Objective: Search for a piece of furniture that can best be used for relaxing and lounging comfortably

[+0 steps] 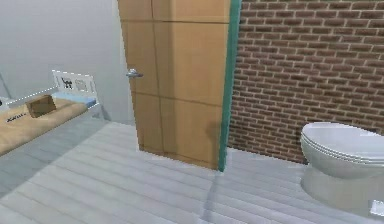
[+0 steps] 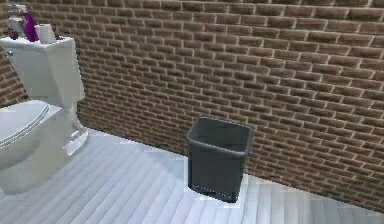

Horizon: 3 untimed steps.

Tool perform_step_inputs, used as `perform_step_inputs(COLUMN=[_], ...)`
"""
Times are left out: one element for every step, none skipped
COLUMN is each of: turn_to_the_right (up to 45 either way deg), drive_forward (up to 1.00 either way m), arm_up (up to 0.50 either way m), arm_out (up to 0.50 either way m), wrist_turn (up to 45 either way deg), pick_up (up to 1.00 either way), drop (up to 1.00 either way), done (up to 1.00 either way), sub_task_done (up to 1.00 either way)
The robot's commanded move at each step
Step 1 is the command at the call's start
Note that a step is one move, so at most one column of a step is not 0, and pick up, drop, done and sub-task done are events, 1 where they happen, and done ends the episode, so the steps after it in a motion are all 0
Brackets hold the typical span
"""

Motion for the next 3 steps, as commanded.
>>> perform_step_inputs(turn_to_the_right=[0.0,-42.0,0.0], drive_forward=[0.25,0.0,0.85], arm_up=[0.0,0.0,0.0], arm_out=[0.0,0.0,0.0], wrist_turn=[0.0,0.0,0.0], pick_up=[0.0,0.0,0.0], drop=[0.0,0.0,0.0], done=[0.0,0.0,0.0], sub_task_done=[0.0,0.0,0.0])
